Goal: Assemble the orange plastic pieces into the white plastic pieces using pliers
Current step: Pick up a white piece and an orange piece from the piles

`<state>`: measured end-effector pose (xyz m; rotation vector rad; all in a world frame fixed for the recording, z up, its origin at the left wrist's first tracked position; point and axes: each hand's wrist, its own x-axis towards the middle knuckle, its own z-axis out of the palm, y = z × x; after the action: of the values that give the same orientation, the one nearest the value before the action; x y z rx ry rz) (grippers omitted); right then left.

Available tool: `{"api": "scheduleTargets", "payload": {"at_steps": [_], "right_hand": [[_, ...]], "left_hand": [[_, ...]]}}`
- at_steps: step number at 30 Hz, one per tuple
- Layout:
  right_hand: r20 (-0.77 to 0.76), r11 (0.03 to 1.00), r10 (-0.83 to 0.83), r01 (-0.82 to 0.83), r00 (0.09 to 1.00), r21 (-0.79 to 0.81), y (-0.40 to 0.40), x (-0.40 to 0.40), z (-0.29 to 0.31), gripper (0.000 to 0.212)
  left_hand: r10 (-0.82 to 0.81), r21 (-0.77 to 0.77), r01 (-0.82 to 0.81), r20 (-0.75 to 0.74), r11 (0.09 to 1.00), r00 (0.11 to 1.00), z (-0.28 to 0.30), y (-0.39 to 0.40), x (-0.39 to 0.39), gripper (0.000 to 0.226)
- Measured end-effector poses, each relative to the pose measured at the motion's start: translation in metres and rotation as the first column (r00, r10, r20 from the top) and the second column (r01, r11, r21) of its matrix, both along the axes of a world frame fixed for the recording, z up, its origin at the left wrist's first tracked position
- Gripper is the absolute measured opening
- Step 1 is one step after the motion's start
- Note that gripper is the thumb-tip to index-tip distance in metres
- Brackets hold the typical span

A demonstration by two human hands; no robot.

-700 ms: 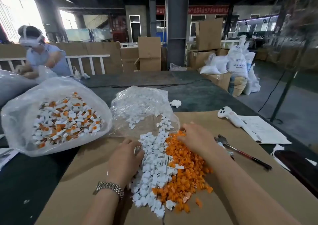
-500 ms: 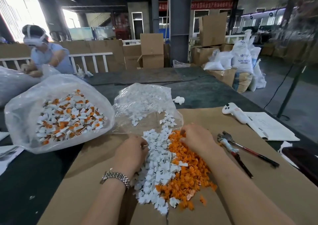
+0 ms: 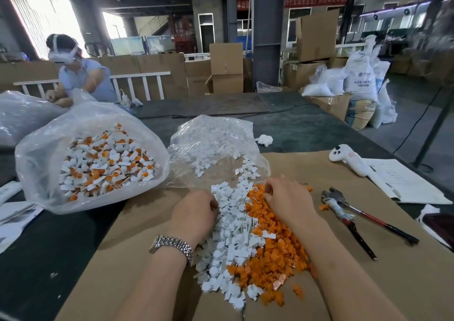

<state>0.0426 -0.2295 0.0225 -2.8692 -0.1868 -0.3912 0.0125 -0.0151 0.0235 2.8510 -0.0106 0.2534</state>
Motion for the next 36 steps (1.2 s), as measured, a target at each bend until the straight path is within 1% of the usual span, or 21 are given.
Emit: {"api": "scheduleTargets", "payload": {"at_steps": [3,6,9,11,15,19,21,22,24,25,27,28,30,31,32,34,35,36], "right_hand": [[0.119,1.0,-0.002,0.0,0.993,0.019,0.001,0.002,-0.002,0.019],[0.193,0.989,0.024,-0.052,0.981,0.141,0.006,0.0,-0.001,0.019],[0.24,0.952,0.088,-0.153,0.967,0.265,0.01,-0.008,-0.002,0.014],[0.24,0.924,0.134,-0.209,0.961,0.321,0.009,-0.013,-0.003,0.01],[0.253,0.85,0.165,-0.268,0.953,0.453,0.008,-0.015,-0.006,0.008],[0.209,0.769,0.136,-0.236,0.968,0.594,0.01,-0.016,-0.007,0.009],[0.193,0.73,0.123,-0.22,0.974,0.646,0.01,-0.015,-0.008,0.01],[0.183,0.715,0.12,-0.213,0.976,0.666,0.011,-0.015,-0.007,0.01],[0.151,0.649,0.148,-0.211,0.978,0.731,0.011,-0.015,-0.005,0.009],[0.129,0.584,0.183,-0.213,0.975,0.783,0.012,-0.015,-0.004,0.007],[0.105,0.471,0.244,-0.212,0.964,0.856,0.013,-0.018,-0.002,0.004],[0.103,0.449,0.256,-0.212,0.961,0.868,0.014,-0.018,-0.002,0.002],[0.103,0.403,0.283,-0.215,0.954,0.89,0.014,-0.019,-0.001,0.003],[0.105,0.373,0.304,-0.219,0.947,0.902,0.015,-0.02,0.0,0.007],[0.107,0.354,0.329,-0.228,0.938,0.907,0.015,-0.019,0.001,0.01],[0.105,0.358,0.377,-0.249,0.92,0.9,0.015,-0.019,0.001,0.016],[0.104,0.367,0.392,-0.259,0.914,0.893,0.016,-0.02,0.002,0.017],[0.104,0.375,0.398,-0.265,0.911,0.888,0.016,-0.021,0.002,0.016]], "left_hand": [[0.011,-0.019,-0.012,-0.01,1.0,1.0,0.0,-0.001,0.002,0.017],[0.012,-0.04,-0.013,-0.022,0.999,1.0,-0.002,0.001,0.003,0.014],[-0.009,-0.159,-0.002,-0.073,0.987,0.997,-0.004,0.004,0.004,0.011],[-0.013,-0.216,-0.012,-0.112,0.976,0.994,-0.003,0.004,0.005,0.009],[0.014,-0.231,-0.04,-0.114,0.972,0.993,-0.001,0.001,0.006,0.008],[0.039,-0.256,-0.052,-0.059,0.965,0.998,0.001,-0.002,0.003,0.006],[0.044,-0.325,-0.045,-0.013,0.945,0.999,0.002,0.0,0.001,0.011],[0.046,-0.405,-0.039,0.008,0.913,0.999,0.002,0.001,0.0,0.01],[0.054,-0.612,-0.032,0.017,0.79,0.998,0.003,0.002,-0.004,0.004],[0.048,-0.698,-0.034,0.001,0.715,0.999,0.004,0.001,-0.007,0.001],[0.019,-0.813,-0.048,-0.046,0.58,0.999,0.002,0.0,-0.01,0.008],[0.006,-0.858,-0.058,-0.064,0.511,0.998,0.0,0.0,-0.01,0.011],[-0.026,-0.926,-0.081,-0.098,0.37,0.995,-0.005,0.0,-0.009,0.015],[-0.055,-0.956,-0.095,-0.114,0.278,0.992,-0.006,0.0,-0.008,0.017],[-0.093,-0.981,-0.103,-0.12,0.166,0.988,-0.006,0.0,-0.007,0.019],[-0.162,-0.992,-0.115,-0.105,-0.054,0.981,-0.007,0.0,-0.006,0.021],[-0.183,-0.985,-0.115,-0.091,-0.13,0.979,-0.007,-0.001,-0.006,0.022],[-0.197,-0.978,-0.114,-0.079,-0.174,0.977,-0.007,-0.001,-0.005,0.023]]}}
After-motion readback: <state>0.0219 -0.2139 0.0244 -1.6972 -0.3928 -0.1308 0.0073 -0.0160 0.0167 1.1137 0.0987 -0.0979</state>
